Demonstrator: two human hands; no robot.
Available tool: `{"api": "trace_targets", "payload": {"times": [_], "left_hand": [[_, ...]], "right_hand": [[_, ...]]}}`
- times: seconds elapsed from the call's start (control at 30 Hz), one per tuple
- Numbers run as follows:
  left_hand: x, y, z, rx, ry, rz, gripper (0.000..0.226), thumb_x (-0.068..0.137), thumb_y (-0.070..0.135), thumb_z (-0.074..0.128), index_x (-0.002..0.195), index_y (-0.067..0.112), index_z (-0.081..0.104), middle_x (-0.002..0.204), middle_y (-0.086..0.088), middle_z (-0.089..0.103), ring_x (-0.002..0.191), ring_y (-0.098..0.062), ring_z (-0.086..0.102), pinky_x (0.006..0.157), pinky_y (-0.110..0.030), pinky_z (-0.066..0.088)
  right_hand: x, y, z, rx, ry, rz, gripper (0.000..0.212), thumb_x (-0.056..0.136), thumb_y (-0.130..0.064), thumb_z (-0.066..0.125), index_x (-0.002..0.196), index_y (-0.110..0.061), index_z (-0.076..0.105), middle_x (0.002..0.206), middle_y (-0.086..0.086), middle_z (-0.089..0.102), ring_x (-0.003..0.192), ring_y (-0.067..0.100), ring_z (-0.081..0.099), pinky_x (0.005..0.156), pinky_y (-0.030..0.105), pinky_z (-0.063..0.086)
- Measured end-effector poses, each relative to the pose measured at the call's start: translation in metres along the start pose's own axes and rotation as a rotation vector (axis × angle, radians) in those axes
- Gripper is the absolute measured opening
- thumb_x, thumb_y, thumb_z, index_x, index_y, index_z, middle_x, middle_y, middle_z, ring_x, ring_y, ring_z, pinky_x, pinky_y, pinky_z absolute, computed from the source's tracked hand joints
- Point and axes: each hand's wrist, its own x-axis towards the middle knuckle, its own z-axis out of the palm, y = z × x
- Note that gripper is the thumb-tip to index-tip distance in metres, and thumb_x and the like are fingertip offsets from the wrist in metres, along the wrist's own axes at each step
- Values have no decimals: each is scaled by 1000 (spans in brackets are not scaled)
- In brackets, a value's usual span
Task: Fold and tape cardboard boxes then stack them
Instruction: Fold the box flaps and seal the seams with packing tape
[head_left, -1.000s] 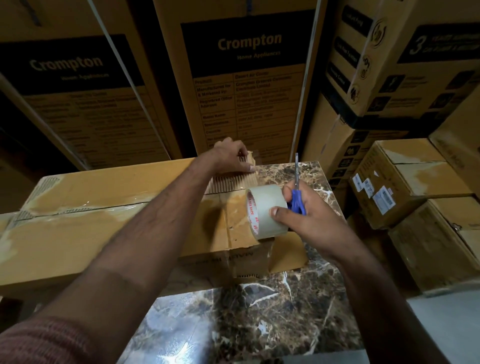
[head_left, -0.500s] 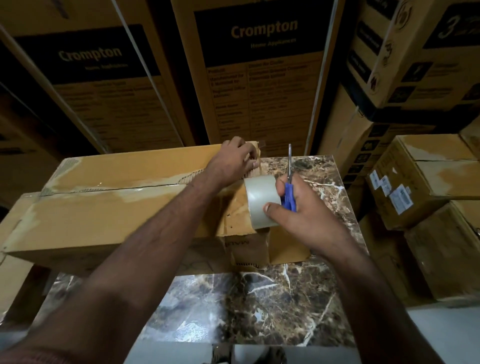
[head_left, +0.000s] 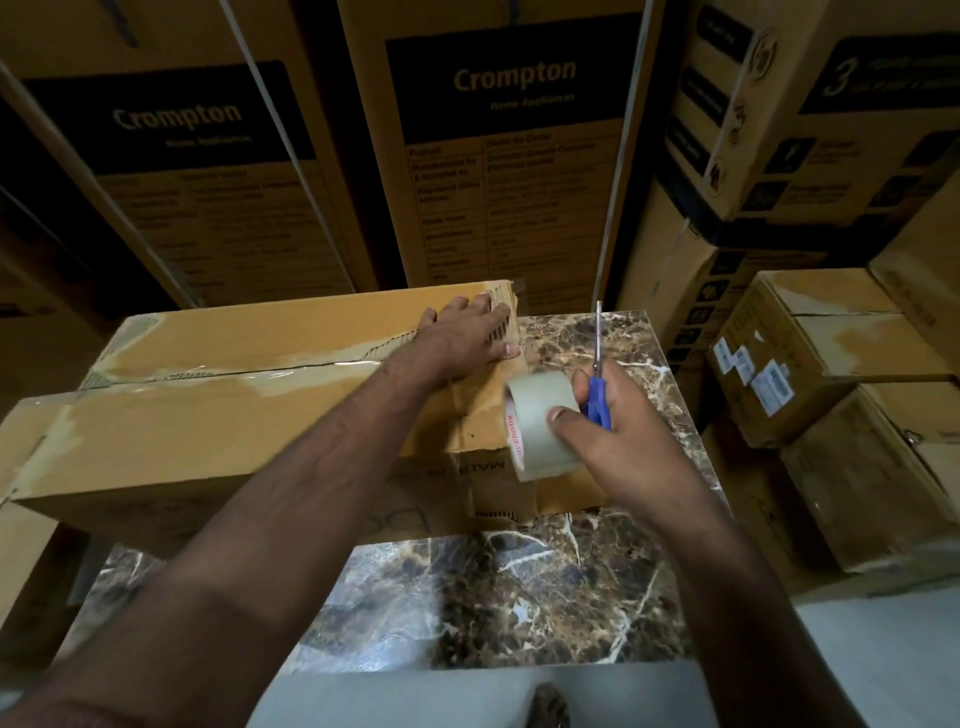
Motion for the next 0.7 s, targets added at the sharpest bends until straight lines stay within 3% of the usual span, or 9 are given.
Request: {"api": "trace_targets", "payload": {"times": [0.13, 0.2, 0.33, 0.4, 0.47, 0.6, 0.7], "left_hand": [[-16, 9, 3, -17, 265, -13, 55, 93, 54, 58, 142, 29, 48, 149, -7, 42, 135, -29, 37, 109, -50, 36], [-22, 13, 1, -17, 203, 19, 51, 94, 52, 59, 138, 28, 52, 141, -7, 45, 130, -28, 40, 106, -50, 40], [-16, 8, -8, 53, -110, 55, 63, 96, 54, 52, 149, 23, 39, 152, -8, 37, 138, -31, 33, 112, -54, 36], [-18, 8, 2, 56, -116, 50, 64, 97, 57, 45, 148, 19, 37, 153, -10, 37, 139, -32, 33, 112, -56, 34], [-26, 10, 10, -13, -26, 39, 61, 97, 55, 48, 146, 19, 38, 151, -9, 38, 137, -34, 36, 111, -56, 35], [-41, 13, 13, -122, 223, 62, 52, 97, 49, 55, 143, 27, 45, 147, -9, 41, 134, -30, 39, 111, -51, 37], [-51, 19, 21, -110, 296, 66, 41, 98, 47, 53, 136, 31, 50, 142, -9, 41, 131, -28, 37, 108, -51, 35]], "right_hand": [[-9, -3, 8, 10, 69, -6, 26, 98, -11, 58, 84, -23, 39, 97, -1, 54, 89, 15, 57, 61, 21, 44], [-17, -3, 15, 6, 91, 11, 25, 98, -12, 60, 85, -22, 41, 93, -3, 53, 86, 13, 54, 59, 18, 42], [-33, 4, 26, 0, 138, 52, 27, 96, -10, 63, 86, -27, 44, 92, -6, 56, 87, 12, 56, 68, 25, 42], [-39, 2, 26, -44, 149, 38, 26, 97, -11, 62, 86, -26, 43, 88, -7, 54, 81, 9, 55, 63, 21, 43], [-47, 0, 28, -83, 125, 40, 27, 98, -12, 60, 85, -27, 42, 91, -5, 55, 81, 9, 56, 58, 18, 44], [-66, 15, 36, -178, 113, 88, 24, 96, -20, 62, 85, -24, 41, 91, 14, 54, 78, 23, 54, 65, 42, 47], [-73, 29, 36, -200, 128, 136, 25, 97, -21, 61, 84, -22, 40, 87, 10, 51, 77, 23, 50, 65, 40, 45]]}}
